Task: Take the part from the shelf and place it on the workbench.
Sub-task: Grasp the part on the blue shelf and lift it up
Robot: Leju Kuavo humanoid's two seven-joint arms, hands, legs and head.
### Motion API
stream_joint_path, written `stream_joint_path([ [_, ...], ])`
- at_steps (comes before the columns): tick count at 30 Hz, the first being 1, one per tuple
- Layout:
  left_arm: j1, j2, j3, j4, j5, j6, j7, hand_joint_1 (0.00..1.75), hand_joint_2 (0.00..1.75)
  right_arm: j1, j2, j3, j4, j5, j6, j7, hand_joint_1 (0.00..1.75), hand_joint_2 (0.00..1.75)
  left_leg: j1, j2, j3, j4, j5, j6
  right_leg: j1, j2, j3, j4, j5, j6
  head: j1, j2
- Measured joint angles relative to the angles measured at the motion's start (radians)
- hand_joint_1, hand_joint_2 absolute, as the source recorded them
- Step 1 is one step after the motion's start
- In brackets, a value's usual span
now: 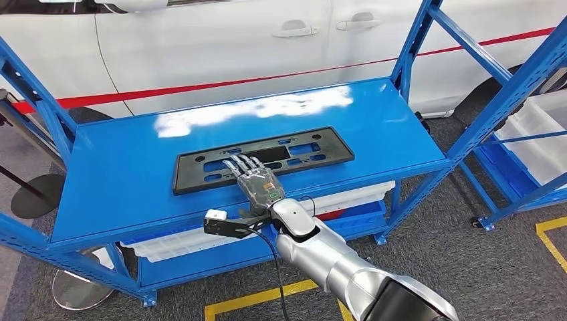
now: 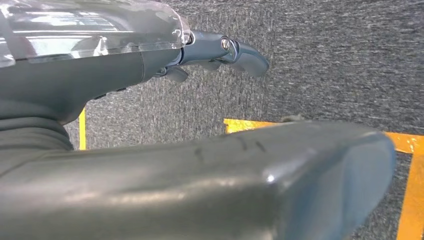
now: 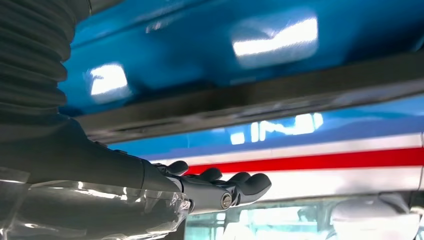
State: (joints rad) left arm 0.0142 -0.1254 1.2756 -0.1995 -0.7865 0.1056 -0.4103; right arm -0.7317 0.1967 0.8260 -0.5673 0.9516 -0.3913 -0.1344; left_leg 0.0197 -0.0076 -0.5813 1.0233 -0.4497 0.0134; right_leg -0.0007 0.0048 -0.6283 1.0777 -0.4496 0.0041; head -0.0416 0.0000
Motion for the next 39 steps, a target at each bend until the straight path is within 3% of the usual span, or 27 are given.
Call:
stream_joint_path([
  [1,-0.001,0.000,0.000,0.000,-0.002,-0.004,0.000,0.00,0.00,0.000,0.000,-0.010,0.000,0.012,0.000,0.004,0.00,1.75,-0.001,0.000,0.001,-0.001,-0.001,-0.004,0.003,0.000,0.018,-0.039,0.011,-0.004,0.000,0.000],
  [3,-0.003,0.000,0.001,0.000,-0.005,-0.010,-0.001,0.00,0.00,0.001,-0.002,-0.031,0.000,0.031,-0.002,0.013,0.00,1.75,-0.001,0.000,0.002,-0.004,-0.002,-0.015,0.008,0.000,0.025,-0.059,0.010,-0.009,0.000,0.000],
  [6,-0.007,0.000,0.002,-0.001,-0.008,-0.013,0.000,0.00,0.00,-0.002,-0.001,-0.061,-0.005,0.042,-0.003,0.020,0.00,1.75,-0.001,0.002,-0.005,0.018,-0.022,-0.031,-0.001,0.000,0.037,-0.077,0.017,-0.023,0.000,0.000],
  [9,-0.010,0.001,0.002,-0.001,-0.011,-0.014,0.004,0.00,0.00,-0.010,0.005,-0.087,-0.009,0.058,0.006,0.029,0.00,1.75,0.001,0.003,-0.083,0.189,-0.106,-0.040,-0.001,-0.002,0.045,-0.083,0.016,-0.035,0.000,0.000],
  [10,-0.010,0.001,0.002,-0.001,-0.012,-0.014,0.007,0.00,0.00,-0.011,0.006,-0.096,-0.009,0.067,0.014,0.034,0.00,1.75,0.001,0.003,-0.113,0.246,-0.124,-0.043,0.000,-0.003,0.047,-0.083,0.014,-0.036,0.000,0.000],
  [11,-0.009,0.001,0.002,-0.001,-0.012,-0.016,0.009,0.00,0.00,-0.012,0.008,-0.105,-0.011,0.078,0.024,0.039,0.00,1.75,0.001,0.003,-0.130,0.274,-0.123,-0.045,0.001,-0.003,0.048,-0.081,0.012,-0.036,0.000,0.000],
  [12,-0.009,0.002,0.002,-0.001,-0.013,-0.017,0.013,0.00,0.00,-0.013,0.009,-0.114,-0.014,0.091,0.035,0.044,0.00,1.75,0.001,0.003,-0.128,0.262,-0.103,-0.047,0.001,-0.003,0.050,-0.079,0.009,-0.035,0.000,0.000],
  [14,-0.010,0.005,0.004,-0.002,-0.015,-0.021,0.020,0.00,0.00,-0.016,0.011,-0.134,-0.027,0.118,0.058,0.051,0.00,1.75,0.002,0.004,-0.076,0.141,-0.028,-0.045,0.000,-0.002,0.056,-0.073,0.001,-0.030,0.000,0.000],
  [16,-0.013,0.007,0.005,-0.002,-0.017,-0.026,0.028,0.00,0.00,-0.021,0.013,-0.152,-0.043,0.140,0.075,0.054,0.00,1.75,-0.001,0.004,-0.024,0.031,0.011,-0.037,0.004,-0.001,0.056,-0.063,-0.008,-0.020,0.000,0.000],
  [21,-0.015,0.008,0.008,-0.002,-0.025,-0.039,0.033,0.00,0.00,-0.017,0.015,-0.189,-0.090,0.183,0.108,0.068,0.00,1.75,0.000,0.002,-0.011,-0.002,0.012,-0.007,0.005,-0.001,0.045,-0.039,-0.027,0.004,0.000,0.000],
  [23,-0.016,0.009,0.009,-0.003,-0.028,-0.047,0.033,0.00,0.00,-0.011,0.014,-0.206,-0.111,0.201,0.121,0.072,0.00,1.75,0.002,0.003,-0.009,-0.006,0.012,0.003,0.001,-0.001,-0.002,0.056,-0.078,0.015,0.000,0.000],
  [25,-0.017,0.009,0.010,-0.004,-0.030,-0.051,0.032,0.00,0.00,0.000,0.012,-0.221,-0.128,0.215,0.133,0.074,0.00,1.75,0.002,0.004,-0.008,-0.006,0.009,0.007,-0.003,-0.002,-0.075,0.190,-0.130,0.022,0.000,0.000],
  [26,-0.017,0.009,0.010,-0.004,-0.031,-0.053,0.032,0.00,0.00,0.008,0.011,-0.227,-0.134,0.219,0.137,0.076,0.00,1.75,0.001,0.003,-0.007,-0.005,0.008,0.007,-0.005,-0.002,-0.098,0.227,-0.133,0.023,0.000,0.000],
  [27,-0.017,0.009,0.010,-0.004,-0.031,-0.055,0.032,0.00,0.00,0.014,0.010,-0.231,-0.140,0.221,0.139,0.078,0.00,1.75,0.001,0.003,-0.005,-0.005,0.007,0.007,-0.006,-0.002,-0.103,0.225,-0.117,0.023,0.000,0.000],
  [29,-0.016,0.009,0.010,-0.005,-0.032,-0.058,0.032,0.00,0.00,0.020,0.009,-0.240,-0.152,0.222,0.139,0.080,0.00,1.75,0.001,0.001,0.003,-0.005,0.002,0.004,-0.006,-0.002,-0.057,0.111,-0.039,0.016,0.000,0.000],
  [31,-0.017,0.009,0.010,-0.005,-0.032,-0.060,0.032,0.00,0.00,0.019,0.009,-0.246,-0.163,0.222,0.139,0.080,0.00,1.75,-0.001,0.000,0.008,-0.005,-0.004,-0.003,0.000,-0.002,0.001,-0.017,0.014,0.005,0.000,0.000],
  [33,-0.017,0.008,0.010,-0.005,-0.032,-0.060,0.032,0.00,0.00,0.020,0.009,-0.249,-0.169,0.222,0.140,0.080,0.00,1.75,-0.002,0.000,0.010,-0.007,-0.007,-0.014,0.006,0.000,0.017,-0.056,0.017,-0.002,0.000,0.000],
  [36,-0.018,0.009,0.011,-0.007,-0.032,-0.060,0.031,0.00,0.00,0.022,0.009,-0.253,-0.179,0.223,0.140,0.080,0.00,1.75,-0.003,0.002,0.011,-0.001,-0.019,-0.029,0.000,0.000,0.025,-0.070,0.020,-0.017,0.000,0.000],
  [37,-0.018,0.009,0.011,-0.007,-0.032,-0.060,0.031,0.00,0.00,0.021,0.010,-0.254,-0.181,0.224,0.140,0.080,0.00,1.75,-0.003,0.002,0.000,0.027,-0.037,-0.033,-0.003,0.000,0.031,-0.076,0.022,-0.022,0.000,0.000],
  [39,-0.018,0.009,0.012,-0.008,-0.033,-0.063,0.027,0.00,0.00,0.022,0.010,-0.257,-0.183,0.234,0.148,0.081,0.00,1.75,-0.002,0.003,-0.055,0.144,-0.095,-0.038,-0.003,-0.002,0.038,-0.080,0.020,-0.031,0.000,0.000],
])
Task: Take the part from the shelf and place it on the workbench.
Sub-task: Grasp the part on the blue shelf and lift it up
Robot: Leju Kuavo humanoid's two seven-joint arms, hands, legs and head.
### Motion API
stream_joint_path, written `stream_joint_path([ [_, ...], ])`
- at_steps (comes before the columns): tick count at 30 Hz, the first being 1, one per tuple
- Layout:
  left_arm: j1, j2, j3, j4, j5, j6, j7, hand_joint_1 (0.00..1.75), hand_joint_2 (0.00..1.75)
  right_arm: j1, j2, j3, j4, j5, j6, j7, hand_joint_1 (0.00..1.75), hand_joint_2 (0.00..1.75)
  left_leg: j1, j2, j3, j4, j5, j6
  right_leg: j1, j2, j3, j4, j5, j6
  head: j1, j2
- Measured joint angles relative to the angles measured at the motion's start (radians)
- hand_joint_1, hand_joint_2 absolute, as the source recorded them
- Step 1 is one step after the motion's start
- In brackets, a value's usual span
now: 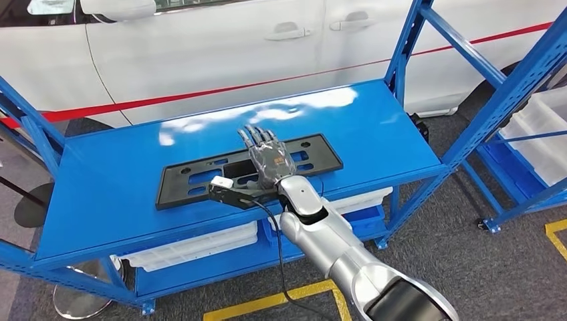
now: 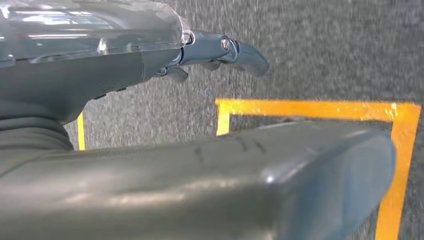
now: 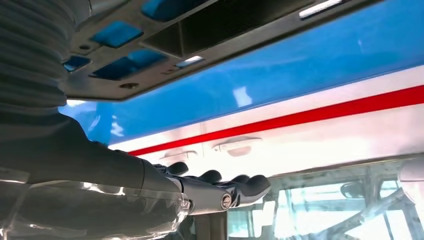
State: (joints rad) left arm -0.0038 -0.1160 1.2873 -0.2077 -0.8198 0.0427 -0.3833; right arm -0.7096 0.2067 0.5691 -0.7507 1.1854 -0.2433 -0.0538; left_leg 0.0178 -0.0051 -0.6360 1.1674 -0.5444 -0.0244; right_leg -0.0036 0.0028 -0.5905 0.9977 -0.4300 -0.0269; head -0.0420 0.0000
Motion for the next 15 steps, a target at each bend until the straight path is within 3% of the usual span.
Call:
stream_joint_path([
  [2,0.001,0.000,0.001,0.000,-0.003,-0.004,-0.006,0.00,0.00,0.007,0.000,-0.004,-0.002,0.014,0.014,0.000,0.00,1.75,0.001,0.000,-0.061,0.113,-0.036,-0.004,0.004,0.000,0.002,0.002,-0.003,-0.004,0.000,0.000],
  [3,0.002,0.000,0.002,-0.001,-0.004,-0.007,-0.009,0.00,0.00,0.010,0.000,-0.007,-0.004,0.020,0.022,0.000,0.00,1.75,0.001,0.000,-0.072,0.125,-0.027,-0.005,0.005,0.000,0.003,0.003,-0.005,-0.005,0.000,0.000],
  [4,0.003,0.000,0.004,-0.002,-0.005,-0.009,-0.010,0.00,0.00,0.013,-0.001,-0.009,-0.008,0.025,0.029,0.000,0.00,1.75,0.001,0.000,-0.062,0.095,0.001,-0.004,0.005,0.002,0.005,0.005,-0.008,-0.004,0.000,0.000],
  [5,0.003,0.000,0.006,-0.003,-0.006,-0.012,-0.012,0.00,0.00,0.015,-0.001,-0.011,-0.014,0.029,0.036,0.000,0.00,1.75,0.001,0.001,-0.034,0.030,0.042,-0.003,0.006,0.003,0.007,0.009,-0.012,-0.002,0.000,0.000],
  [7,0.001,0.001,0.008,-0.007,-0.006,-0.018,-0.015,0.00,0.00,0.018,-0.001,-0.015,-0.026,0.035,0.049,-0.002,0.00,1.75,-0.001,0.001,0.025,-0.095,0.095,0.004,0.009,0.004,0.010,0.018,-0.021,0.005,0.000,0.000],
  [8,0.000,0.000,0.009,-0.008,-0.007,-0.020,-0.015,0.00,0.00,0.021,-0.001,-0.016,-0.035,0.037,0.056,-0.005,0.00,1.75,-0.003,0.000,0.041,-0.131,0.104,0.009,0.010,0.005,0.009,0.021,-0.024,0.010,0.000,0.000],
  [12,0.000,-0.002,0.012,-0.009,-0.013,-0.025,-0.017,0.00,0.00,0.041,-0.004,-0.016,-0.073,0.041,0.085,-0.016,0.00,1.75,-0.002,-0.001,0.046,-0.148,0.106,0.031,0.010,0.004,0.004,0.030,-0.033,0.027,0.000,0.000],
  [13,-0.001,-0.003,0.013,-0.010,-0.015,-0.027,-0.018,0.00,0.00,0.044,-0.005,-0.016,-0.082,0.043,0.091,-0.019,0.00,1.75,-0.001,0.000,0.047,-0.152,0.108,0.038,0.009,0.004,-0.007,0.053,-0.049,0.033,0.000,0.000],
  [15,-0.003,-0.004,0.014,-0.013,-0.017,-0.030,-0.021,0.00,0.00,0.049,-0.008,-0.016,-0.091,0.047,0.098,-0.024,0.00,1.75,0.001,0.001,0.048,-0.155,0.110,0.045,0.004,0.003,-0.058,0.161,-0.107,0.043,0.000,0.000],
])
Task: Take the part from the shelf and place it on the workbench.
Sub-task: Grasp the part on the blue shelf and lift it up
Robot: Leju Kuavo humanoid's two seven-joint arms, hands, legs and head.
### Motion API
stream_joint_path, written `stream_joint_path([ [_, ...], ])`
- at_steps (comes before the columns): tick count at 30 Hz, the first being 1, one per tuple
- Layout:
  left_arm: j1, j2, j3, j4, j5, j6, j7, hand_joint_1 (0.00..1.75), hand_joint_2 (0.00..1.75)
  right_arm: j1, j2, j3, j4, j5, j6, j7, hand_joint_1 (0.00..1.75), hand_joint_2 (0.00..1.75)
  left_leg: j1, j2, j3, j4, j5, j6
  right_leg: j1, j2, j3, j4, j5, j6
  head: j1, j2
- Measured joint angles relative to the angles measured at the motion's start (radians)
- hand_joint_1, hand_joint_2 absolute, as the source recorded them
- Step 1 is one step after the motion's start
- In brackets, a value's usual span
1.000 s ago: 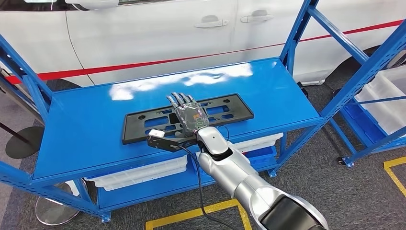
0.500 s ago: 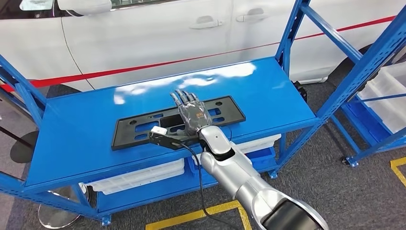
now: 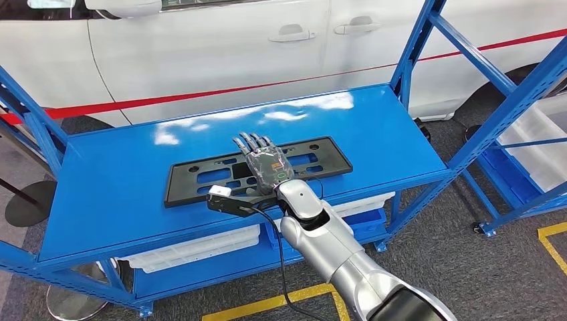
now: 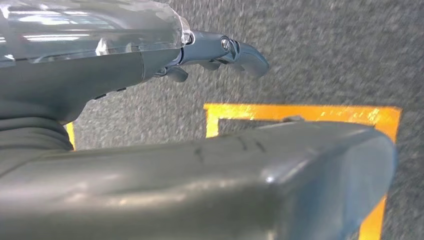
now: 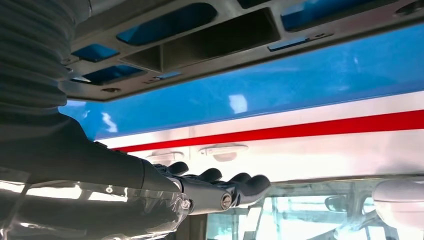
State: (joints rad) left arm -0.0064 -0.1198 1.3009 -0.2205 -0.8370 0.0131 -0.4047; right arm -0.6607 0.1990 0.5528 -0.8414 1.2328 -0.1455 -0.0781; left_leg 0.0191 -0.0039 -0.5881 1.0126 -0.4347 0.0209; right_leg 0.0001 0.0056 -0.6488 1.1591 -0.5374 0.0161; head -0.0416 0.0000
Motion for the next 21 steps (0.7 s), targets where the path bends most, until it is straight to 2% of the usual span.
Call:
stream_joint_path([
  [1,-0.001,0.000,0.001,-0.001,-0.001,-0.001,-0.002,0.00,0.00,0.004,-0.002,0.000,-0.001,0.001,0.001,-0.004,0.00,1.75,0.000,0.000,0.000,0.000,0.000,0.001,-0.003,0.000,-0.035,0.069,-0.029,0.004,0.000,0.000],
  [2,-0.002,0.000,0.001,-0.002,-0.002,-0.001,-0.003,0.00,0.00,0.009,-0.003,0.000,-0.001,0.000,0.001,-0.009,0.00,1.75,0.000,0.000,0.000,0.000,-0.001,0.001,-0.006,0.000,-0.063,0.123,-0.045,0.006,0.000,0.000],
  [3,-0.002,0.000,0.002,-0.003,-0.002,0.000,-0.004,0.00,0.00,0.013,-0.004,0.000,0.000,-0.003,0.000,-0.015,0.00,1.75,0.000,0.000,0.000,0.001,-0.001,0.001,-0.008,0.000,-0.076,0.145,-0.043,0.008,0.000,0.000],
  [4,-0.003,-0.001,0.003,-0.003,-0.002,0.002,-0.004,0.00,0.00,0.015,-0.005,0.000,0.001,-0.008,-0.002,-0.021,0.00,1.75,0.000,-0.001,0.000,0.001,-0.002,0.000,-0.010,-0.001,-0.069,0.124,-0.020,0.007,0.000,0.000],
  [6,-0.005,-0.003,0.004,-0.003,-0.004,0.008,-0.004,0.00,0.00,0.014,-0.005,0.001,0.002,-0.020,-0.006,-0.033,0.00,1.75,0.000,-0.002,0.004,0.001,-0.003,-0.003,-0.011,-0.001,-0.008,-0.007,0.051,0.002,0.000,0.000],
  [7,-0.006,-0.005,0.004,-0.003,-0.004,0.011,-0.004,0.00,0.00,0.011,-0.005,0.002,0.003,-0.026,-0.007,-0.039,0.00,1.75,-0.001,-0.003,0.004,0.002,-0.005,-0.006,-0.009,-0.001,0.024,-0.074,0.077,-0.002,0.000,0.000],
  [8,-0.007,-0.006,0.006,-0.003,-0.005,0.013,-0.004,0.00,0.00,0.009,-0.004,0.003,0.004,-0.032,-0.009,-0.043,0.00,1.75,-0.003,-0.003,0.005,0.002,-0.006,-0.011,-0.007,0.000,0.045,-0.118,0.090,-0.005,0.000,0.000],
  [9,-0.008,-0.006,0.007,-0.003,-0.005,0.014,-0.004,0.00,0.00,0.007,-0.004,0.004,0.006,-0.040,-0.010,-0.047,0.00,1.75,-0.003,-0.003,0.004,0.001,-0.006,-0.017,-0.004,0.000,0.054,-0.138,0.092,-0.009,0.000,0.000],
  [10,-0.009,-0.007,0.009,-0.003,-0.006,0.014,-0.004,0.00,0.00,0.006,-0.004,0.006,0.008,-0.046,-0.011,-0.051,0.00,1.75,-0.003,-0.003,0.005,-0.001,-0.005,-0.023,0.000,0.000,0.055,-0.141,0.091,-0.012,0.000,0.000],
  [12,-0.010,-0.008,0.013,-0.004,-0.006,0.016,-0.004,0.00,0.00,0.005,-0.003,0.011,0.010,-0.056,-0.012,-0.057,0.00,1.75,-0.002,-0.003,0.007,-0.001,-0.008,-0.036,-0.003,0.001,0.059,-0.150,0.096,-0.024,0.000,0.000],
  [13,-0.011,-0.008,0.016,-0.004,-0.007,0.017,-0.004,0.00,0.00,0.003,-0.001,0.014,0.011,-0.059,-0.013,-0.060,0.00,1.75,-0.001,-0.002,0.001,0.015,-0.021,-0.039,-0.005,0.000,0.062,-0.156,0.099,-0.031,0.000,0.000],
  [14,-0.011,-0.009,0.018,-0.004,-0.007,0.018,-0.004,0.00,0.00,0.000,0.000,0.017,0.011,-0.061,-0.013,-0.061,0.00,1.75,-0.001,-0.002,-0.015,0.053,-0.045,-0.042,-0.007,-0.002,0.065,-0.161,0.101,-0.037,0.000,0.000],
  [16,-0.012,-0.009,0.022,-0.004,-0.008,0.019,-0.004,0.00,0.00,-0.003,0.001,0.026,0.015,-0.066,-0.014,-0.065,0.00,1.75,0.000,-0.001,-0.074,0.179,-0.107,-0.044,-0.006,-0.004,0.067,-0.163,0.100,-0.043,0.000,0.000],
  [17,-0.011,-0.010,0.023,-0.004,-0.008,0.020,-0.004,0.00,0.00,-0.002,0.001,0.031,0.018,-0.068,-0.014,-0.066,0.00,1.75,0.000,-0.001,-0.103,0.239,-0.128,-0.045,-0.003,-0.005,0.068,-0.163,0.100,-0.045,0.000,0.000],
  [18,-0.011,-0.010,0.024,-0.004,-0.008,0.022,-0.004,0.00,0.00,-0.001,0.001,0.036,0.022,-0.069,-0.014,-0.068,0.00,1.75,0.000,-0.001,-0.120,0.272,-0.133,-0.046,-0.002,-0.005,0.068,-0.162,0.099,-0.045,0.000,0.000],
  [19,-0.010,-0.010,0.025,-0.004,-0.008,0.025,-0.004,0.00,0.00,-0.001,0.001,0.040,0.026,-0.069,-0.014,-0.069,0.00,1.75,0.000,-0.001,-0.120,0.269,-0.118,-0.045,0.000,-0.005,0.068,-0.160,0.098,-0.046,0.000,0.000],
  [20,-0.010,-0.010,0.026,-0.004,-0.008,0.027,-0.003,0.00,0.00,-0.001,0.001,0.044,0.029,-0.069,-0.014,-0.069,0.00,1.75,0.000,-0.001,-0.102,0.227,-0.088,-0.044,0.001,-0.004,0.070,-0.159,0.096,-0.045,0.000,0.000],
  [21,-0.010,-0.010,0.026,-0.004,-0.008,0.029,-0.003,0.00,0.00,-0.002,0.001,0.048,0.032,-0.069,-0.015,-0.069,0.00,1.75,0.000,-0.001,-0.069,0.158,-0.051,-0.041,0.001,-0.003,0.071,-0.156,0.093,-0.044,0.000,0.000],
])
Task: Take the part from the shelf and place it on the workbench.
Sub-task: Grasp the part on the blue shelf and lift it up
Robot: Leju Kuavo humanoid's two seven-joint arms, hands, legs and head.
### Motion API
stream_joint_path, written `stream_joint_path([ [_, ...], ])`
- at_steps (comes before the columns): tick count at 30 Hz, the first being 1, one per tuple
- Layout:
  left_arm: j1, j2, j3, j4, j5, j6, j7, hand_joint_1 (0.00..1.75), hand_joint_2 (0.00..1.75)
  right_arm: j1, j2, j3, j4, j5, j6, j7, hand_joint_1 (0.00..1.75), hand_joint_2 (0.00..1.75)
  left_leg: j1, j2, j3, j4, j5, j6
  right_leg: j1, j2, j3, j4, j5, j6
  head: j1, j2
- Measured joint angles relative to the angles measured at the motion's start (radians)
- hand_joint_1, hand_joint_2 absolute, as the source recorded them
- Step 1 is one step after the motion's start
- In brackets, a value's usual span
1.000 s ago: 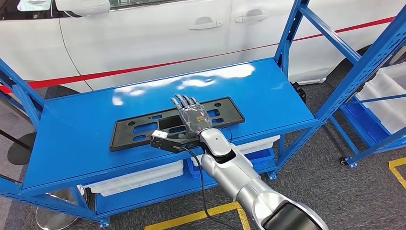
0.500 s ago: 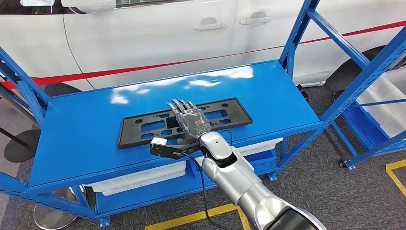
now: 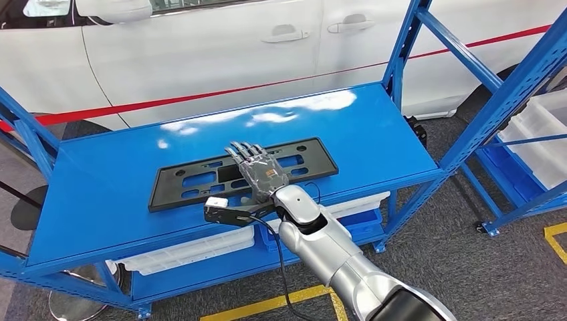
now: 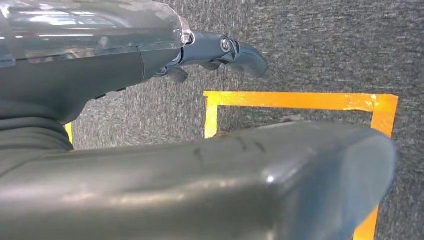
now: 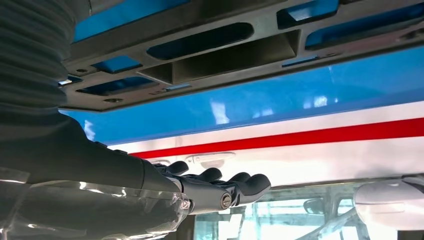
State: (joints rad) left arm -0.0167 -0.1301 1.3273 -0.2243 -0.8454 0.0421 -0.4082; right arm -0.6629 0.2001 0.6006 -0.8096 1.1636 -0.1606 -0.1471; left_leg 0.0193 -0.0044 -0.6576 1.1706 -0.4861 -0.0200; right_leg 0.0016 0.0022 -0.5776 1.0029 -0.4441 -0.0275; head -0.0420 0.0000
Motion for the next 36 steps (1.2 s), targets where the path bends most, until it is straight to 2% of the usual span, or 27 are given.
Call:
stream_joint_path([
  [2,-0.002,0.000,0.001,0.000,0.000,0.002,0.000,0.00,0.00,-0.005,0.000,0.006,0.008,-0.002,-0.003,0.000,0.00,1.75,-0.003,-0.001,0.057,-0.119,0.043,0.006,0.005,0.001,-0.001,0.007,-0.005,0.007,0.000,0.000],
  [3,-0.003,0.000,0.001,0.000,0.000,0.002,0.001,0.00,0.00,-0.008,0.001,0.009,0.013,-0.005,-0.004,0.000,0.00,1.75,-0.005,-0.001,0.070,-0.147,0.048,0.009,0.006,0.002,-0.003,0.009,-0.006,0.011,0.000,0.000],
  [6,-0.003,-0.003,0.002,0.000,0.000,0.003,0.002,0.00,0.00,-0.015,0.002,0.013,0.029,-0.012,-0.006,0.000,0.00,1.75,-0.005,-0.003,0.071,-0.157,0.049,0.022,0.005,0.002,-0.005,0.011,-0.008,0.025,0.000,0.000],
  [7,-0.003,-0.004,0.002,0.000,-0.001,0.004,0.002,0.00,0.00,-0.017,0.003,0.014,0.033,-0.014,-0.006,0.000,0.00,1.75,-0.003,-0.003,0.073,-0.160,0.051,0.028,0.004,0.002,-0.010,0.023,-0.018,0.031,0.000,0.000],
  [9,-0.004,-0.007,0.003,0.000,-0.002,0.008,0.003,0.00,0.00,-0.024,0.004,0.018,0.044,-0.022,-0.010,-0.006,0.00,1.75,0.000,-0.002,0.074,-0.165,0.054,0.036,0.000,0.002,-0.048,0.105,-0.068,0.040,0.001,0.000],
  [11,-0.005,-0.007,0.005,0.000,-0.004,0.015,0.005,0.00,0.00,-0.025,0.005,0.025,0.059,-0.032,-0.014,-0.014,0.00,1.75,0.000,-0.001,0.074,-0.165,0.054,0.039,-0.004,0.001,-0.114,0.239,-0.124,0.047,0.001,0.000],
  [12,-0.005,-0.007,0.006,0.000,-0.005,0.018,0.007,0.00,0.00,-0.023,0.005,0.030,0.065,-0.036,-0.015,-0.018,0.00,1.75,0.000,-0.001,0.074,-0.164,0.054,0.039,-0.007,0.001,-0.138,0.283,-0.133,0.049,0.001,0.000],
  [13,-0.004,-0.007,0.007,0.000,-0.006,0.020,0.008,0.00,0.00,-0.020,0.006,0.034,0.070,-0.039,-0.016,-0.020,0.00,1.75,0.000,-0.002,0.074,-0.164,0.053,0.039,-0.008,0.001,-0.144,0.289,-0.122,0.049,0.001,0.000],
  [14,-0.004,-0.007,0.007,0.000,-0.008,0.021,0.010,0.00,0.00,-0.019,0.007,0.038,0.074,-0.042,-0.016,-0.021,0.00,1.75,0.000,-0.003,0.075,-0.164,0.053,0.039,-0.009,0.001,-0.131,0.255,-0.093,0.047,0.001,0.000],
  [16,-0.003,-0.009,0.008,0.000,-0.010,0.022,0.011,0.00,0.00,-0.019,0.010,0.042,0.078,-0.046,-0.016,-0.023,0.00,1.75,-0.001,-0.004,0.078,-0.163,0.051,0.035,-0.007,0.000,-0.066,0.117,-0.024,0.039,0.001,0.000],
  [17,-0.003,-0.010,0.008,0.000,-0.011,0.022,0.012,0.00,0.00,-0.019,0.012,0.044,0.079,-0.047,-0.017,-0.023,0.00,1.75,-0.003,-0.004,0.078,-0.163,0.050,0.032,-0.005,0.000,-0.039,0.059,-0.004,0.034,0.001,0.000],
  [18,-0.003,-0.011,0.008,0.000,-0.012,0.021,0.012,0.00,0.00,-0.019,0.014,0.046,0.080,-0.048,-0.017,-0.023,0.00,1.75,-0.004,-0.004,0.078,-0.162,0.049,0.027,-0.002,0.000,-0.023,0.024,0.005,0.030,0.001,0.000],
  [21,-0.002,-0.011,0.008,0.000,-0.018,0.020,0.012,0.00,0.00,-0.018,0.017,0.054,0.088,-0.049,-0.017,-0.014,0.00,1.75,-0.004,-0.003,0.078,-0.163,0.046,0.009,0.001,0.001,-0.017,0.006,0.008,0.019,0.001,0.000],
  [23,-0.002,-0.011,0.008,0.000,-0.021,0.020,0.012,0.00,0.00,-0.020,0.021,0.058,0.093,-0.049,-0.017,-0.008,0.00,1.75,-0.002,-0.002,0.065,-0.129,0.020,-0.001,-0.004,0.000,-0.013,-0.004,0.013,0.006,0.000,0.000],
  [24,-0.002,-0.011,0.008,0.000,-0.021,0.020,0.012,0.00,0.00,-0.020,0.023,0.060,0.096,-0.049,-0.017,-0.006,0.00,1.75,-0.001,-0.002,0.044,-0.081,-0.008,-0.004,-0.006,-0.001,-0.011,-0.007,0.015,0.002,0.000,0.000],
  [26,-0.001,-0.011,0.008,0.000,-0.021,0.020,0.011,0.00,0.00,-0.018,0.025,0.064,0.102,-0.050,-0.016,-0.006,0.00,1.75,0.000,-0.002,-0.018,0.053,-0.073,-0.010,-0.004,-0.002,-0.012,-0.006,0.014,-0.003,0.000,0.000],
  [27,0.000,-0.011,0.008,0.000,-0.021,0.020,0.011,0.00,0.00,-0.016,0.026,0.067,0.105,-0.050,-0.016,-0.006,0.00,1.75,0.000,-0.001,-0.043,0.104,-0.089,-0.012,-0.002,-0.002,-0.013,-0.006,0.014,-0.003,0.000,0.000],
  [28,0.001,-0.011,0.008,0.000,-0.021,0.020,0.011,0.00,0.00,-0.015,0.026,0.069,0.108,-0.050,-0.016,-0.005,0.00,1.75,0.000,-0.001,-0.052,0.123,-0.087,-0.013,-0.001,-0.002,-0.013,-0.005,0.014,-0.003,0.000,0.000],
  [29,0.002,-0.011,0.008,0.000,-0.021,0.020,0.011,0.00,0.00,-0.014,0.026,0.071,0.111,-0.050,-0.016,-0.005,0.00,1.75,0.000,-0.001,-0.043,0.102,-0.065,-0.014,-0.001,-0.001,-0.013,-0.003,0.013,-0.003,0.000,0.000],
  [31,0.003,-0.009,0.008,0.000,-0.022,0.020,0.011,0.00,0.00,-0.016,0.027,0.074,0.115,-0.049,-0.016,0.000,0.00,1.75,0.000,-0.001,0.021,-0.030,0.001,-0.010,-0.001,0.000,-0.012,0.002,0.009,0.001,0.000,0.000],
  [32,0.002,-0.008,0.008,0.000,-0.023,0.020,0.011,0.00,0.00,-0.018,0.028,0.076,0.118,-0.049,-0.016,0.004,0.00,1.75,-0.001,0.000,0.052,-0.094,0.025,-0.006,0.001,0.001,-0.013,0.007,0.006,0.005,0.000,0.000],
  [33,0.002,-0.008,0.008,0.000,-0.024,0.020,0.011,0.00,0.00,-0.019,0.029,0.078,0.121,-0.049,-0.017,0.008,0.00,1.75,-0.003,-0.001,0.072,-0.136,0.037,-0.001,0.003,0.001,-0.015,0.010,0.005,0.009,0.000,0.000],
  [34,0.002,-0.008,0.008,0.000,-0.025,0.020,0.011,0.00,0.00,-0.021,0.031,0.080,0.125,-0.049,-0.017,0.013,0.00,1.75,-0.005,-0.001,0.079,-0.152,0.037,0.005,0.004,0.002,-0.017,0.012,0.004,0.014,0.000,0.000],
  [36,0.002,-0.008,0.008,0.000,-0.029,0.020,0.011,0.00,0.00,-0.025,0.034,0.083,0.136,-0.049,-0.017,0.026,0.00,1.75,-0.005,-0.002,0.079,-0.156,0.041,0.017,0.004,0.002,-0.018,0.013,0.004,0.024,0.001,0.000],
])
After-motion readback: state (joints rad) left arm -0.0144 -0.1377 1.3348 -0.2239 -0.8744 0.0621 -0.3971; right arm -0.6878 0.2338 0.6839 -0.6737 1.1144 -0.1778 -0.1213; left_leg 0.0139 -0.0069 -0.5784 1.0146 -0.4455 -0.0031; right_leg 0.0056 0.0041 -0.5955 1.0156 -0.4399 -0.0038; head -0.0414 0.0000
